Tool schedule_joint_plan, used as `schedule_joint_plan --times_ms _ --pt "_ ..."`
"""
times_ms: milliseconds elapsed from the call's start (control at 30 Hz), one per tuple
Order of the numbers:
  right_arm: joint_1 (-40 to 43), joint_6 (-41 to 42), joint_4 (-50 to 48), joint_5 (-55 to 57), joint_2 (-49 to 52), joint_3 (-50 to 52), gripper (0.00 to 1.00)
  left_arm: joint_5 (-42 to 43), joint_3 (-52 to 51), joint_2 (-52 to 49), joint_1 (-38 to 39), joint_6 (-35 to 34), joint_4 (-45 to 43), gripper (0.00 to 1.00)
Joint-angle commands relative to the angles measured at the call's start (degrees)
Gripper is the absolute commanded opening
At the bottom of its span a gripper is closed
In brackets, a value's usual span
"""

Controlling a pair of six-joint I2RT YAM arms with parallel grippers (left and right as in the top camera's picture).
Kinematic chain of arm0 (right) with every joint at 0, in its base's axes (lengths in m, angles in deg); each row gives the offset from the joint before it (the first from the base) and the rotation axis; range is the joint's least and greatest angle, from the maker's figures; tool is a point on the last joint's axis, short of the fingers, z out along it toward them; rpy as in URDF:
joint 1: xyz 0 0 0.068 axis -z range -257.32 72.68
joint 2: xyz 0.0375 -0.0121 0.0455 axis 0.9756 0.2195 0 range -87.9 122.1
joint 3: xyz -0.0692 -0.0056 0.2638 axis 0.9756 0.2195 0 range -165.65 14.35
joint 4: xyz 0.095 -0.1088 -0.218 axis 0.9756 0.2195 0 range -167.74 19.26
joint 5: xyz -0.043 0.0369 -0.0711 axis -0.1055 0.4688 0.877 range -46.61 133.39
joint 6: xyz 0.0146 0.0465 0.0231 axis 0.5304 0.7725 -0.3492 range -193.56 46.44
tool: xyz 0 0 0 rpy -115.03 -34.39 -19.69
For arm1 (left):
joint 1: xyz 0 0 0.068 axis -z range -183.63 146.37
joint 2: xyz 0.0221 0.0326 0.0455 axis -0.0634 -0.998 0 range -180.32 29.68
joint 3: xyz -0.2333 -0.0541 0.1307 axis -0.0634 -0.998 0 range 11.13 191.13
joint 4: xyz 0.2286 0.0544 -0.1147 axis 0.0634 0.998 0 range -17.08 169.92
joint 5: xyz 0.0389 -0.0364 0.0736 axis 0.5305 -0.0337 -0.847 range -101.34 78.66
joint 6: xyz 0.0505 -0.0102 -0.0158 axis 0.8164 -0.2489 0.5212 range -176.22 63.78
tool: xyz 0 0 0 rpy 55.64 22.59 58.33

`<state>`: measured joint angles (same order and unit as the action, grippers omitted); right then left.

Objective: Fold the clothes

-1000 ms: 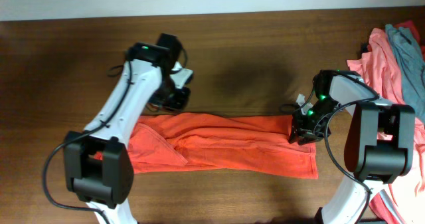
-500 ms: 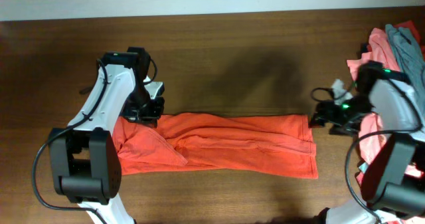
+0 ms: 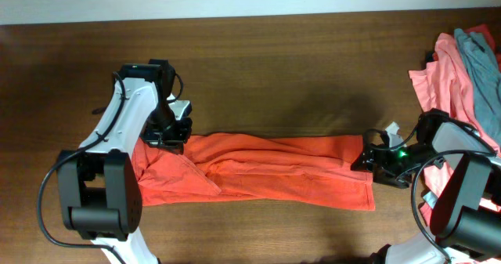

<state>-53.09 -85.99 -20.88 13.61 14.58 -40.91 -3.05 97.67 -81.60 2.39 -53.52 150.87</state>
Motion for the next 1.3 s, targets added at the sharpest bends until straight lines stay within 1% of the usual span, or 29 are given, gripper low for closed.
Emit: schedule_joint_plan --times_ms 0,33,100,133,200,267,333,400,433,467,567,733,833,967,1100,1167,1267 --pt "-1.1 -0.6 -2.4 -4.3 1.4 3.1 0.82 0.3 -0.2 -0.5 -0.3 -0.6 -0.3 0.10" --pt "-1.7 -0.6 -2.8 -4.3 1.8 3.3 0.80 0.3 -0.2 -0.5 -0.3 -0.6 -0.3 0.10" --pt "-3.6 -0.2 -3.8 -4.3 2.7 3.9 0.72 0.3 -0.2 -0.5 -0.3 -0.6 -0.3 0.10" --pt "-4.1 -0.2 -4.2 -4.3 2.9 4.0 0.71 0.3 -0.2 -0.5 -0.3 -0.6 -0.4 0.10" --pt "-5.8 1.4 -6.0 -3.8 3.1 4.1 0.64 0.3 -0.2 -0.5 -0.3 -0.6 -0.3 0.10" --pt "-6.7 4.5 -8.5 -3.7 3.1 4.1 0.52 0.3 -0.2 -0.5 -0.3 -0.6 -0.3 0.10" --pt "-6.5 8.0 -9.9 -2.4 3.1 4.1 0.45 0.5 -0.2 -0.5 -0.3 -0.6 -0.3 0.10" --pt "-6.4 8.7 -10.4 -0.7 3.1 4.1 0.35 0.5 -0.2 -0.5 -0.3 -0.6 -0.5 0.10" --pt "-6.4 8.7 -10.4 0.7 3.1 4.1 0.29 0.5 -0.2 -0.5 -0.3 -0.6 -0.6 0.10" --pt "-6.4 8.7 -10.4 2.1 3.1 4.0 0.20 0.5 -0.2 -0.5 -0.3 -0.6 -0.8 0.10" --pt "-6.3 9.0 -9.9 7.7 3.0 3.1 0.05 0.5 -0.2 -0.5 -0.3 -0.6 -1.0 0.10" --pt "-4.0 10.0 -5.6 12.7 3.0 -1.3 0.04 0.4 -0.1 0.0 -0.3 -0.5 -1.0 0.08" --pt "-1.4 10.6 0.2 17.2 2.9 -7.3 0.04 -0.7 0.0 2.6 -1.2 -0.7 -1.7 0.07" --pt "-0.1 11.2 7.5 18.3 2.8 -15.2 0.04 -0.8 0.0 4.9 -4.1 -1.9 -2.1 0.07" --pt "-3.8 11.2 15.6 18.5 2.5 -22.5 0.04 -0.6 0.0 5.2 -6.1 -2.8 -2.1 0.08" --pt "-7.8 11.5 17.9 18.4 1.8 -24.5 0.04 -0.4 0.0 5.2 -6.1 -3.0 -2.3 0.08" --pt "-15.1 14.3 20.0 18.5 1.1 -26.0 0.04 -0.4 0.0 5.2 -5.5 -3.0 -2.4 0.08"
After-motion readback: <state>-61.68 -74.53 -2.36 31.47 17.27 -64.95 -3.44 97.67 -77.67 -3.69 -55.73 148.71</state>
